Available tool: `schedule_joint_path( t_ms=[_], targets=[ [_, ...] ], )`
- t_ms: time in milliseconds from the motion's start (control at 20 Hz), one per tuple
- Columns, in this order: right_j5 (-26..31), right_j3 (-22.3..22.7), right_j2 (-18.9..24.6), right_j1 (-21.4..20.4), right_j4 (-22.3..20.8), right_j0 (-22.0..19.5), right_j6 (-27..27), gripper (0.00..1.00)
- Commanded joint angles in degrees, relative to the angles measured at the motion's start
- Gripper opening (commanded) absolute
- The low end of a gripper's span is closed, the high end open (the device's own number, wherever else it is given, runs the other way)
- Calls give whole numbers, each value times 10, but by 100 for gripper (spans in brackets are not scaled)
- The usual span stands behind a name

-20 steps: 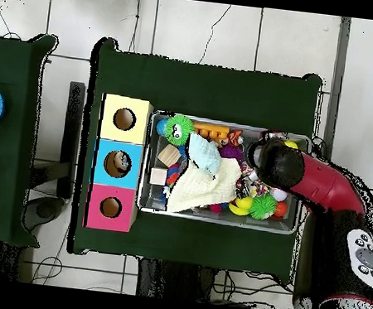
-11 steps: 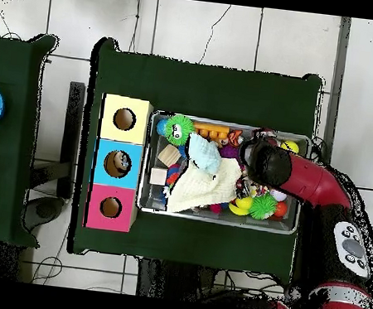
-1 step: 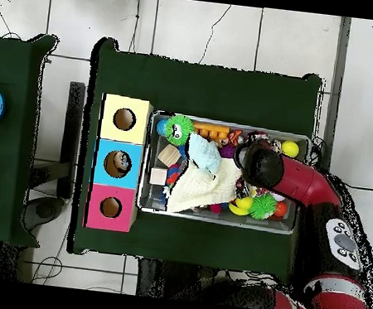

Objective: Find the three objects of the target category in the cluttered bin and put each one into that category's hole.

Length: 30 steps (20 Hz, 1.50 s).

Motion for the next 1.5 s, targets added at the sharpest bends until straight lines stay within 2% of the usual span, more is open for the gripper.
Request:
schedule_joint_path(
  t_ms=[50,300,450,700,950,1200,1500],
  targets=[
    [57,11,4,23,17,1,11,100],
    [128,-10,-23,16,33,22,23,100],
    [145,-25,-48,16,39,39,40,100],
    [189,-41,-68,0,43,43,33,100],
    [201,-65,-96,3,41,63,55,100],
    [186,-101,-121,23,40,83,72,100],
    [210,-165,-120,50,55,91,61,100]
  ],
)
